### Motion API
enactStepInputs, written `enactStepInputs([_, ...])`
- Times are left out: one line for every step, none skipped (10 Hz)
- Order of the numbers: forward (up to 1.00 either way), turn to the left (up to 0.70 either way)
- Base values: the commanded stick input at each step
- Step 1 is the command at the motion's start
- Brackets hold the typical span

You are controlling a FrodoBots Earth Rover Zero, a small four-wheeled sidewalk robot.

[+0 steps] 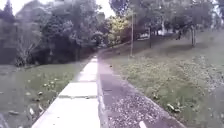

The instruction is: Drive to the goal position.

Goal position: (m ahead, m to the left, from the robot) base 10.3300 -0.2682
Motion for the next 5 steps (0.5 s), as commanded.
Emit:
enactStepInputs([0.7, 0.0])
enactStepInputs([0.7, 0.0])
enactStepInputs([0.7, 0.0])
enactStepInputs([0.7, 0.0])
enactStepInputs([0.7, 0.09])
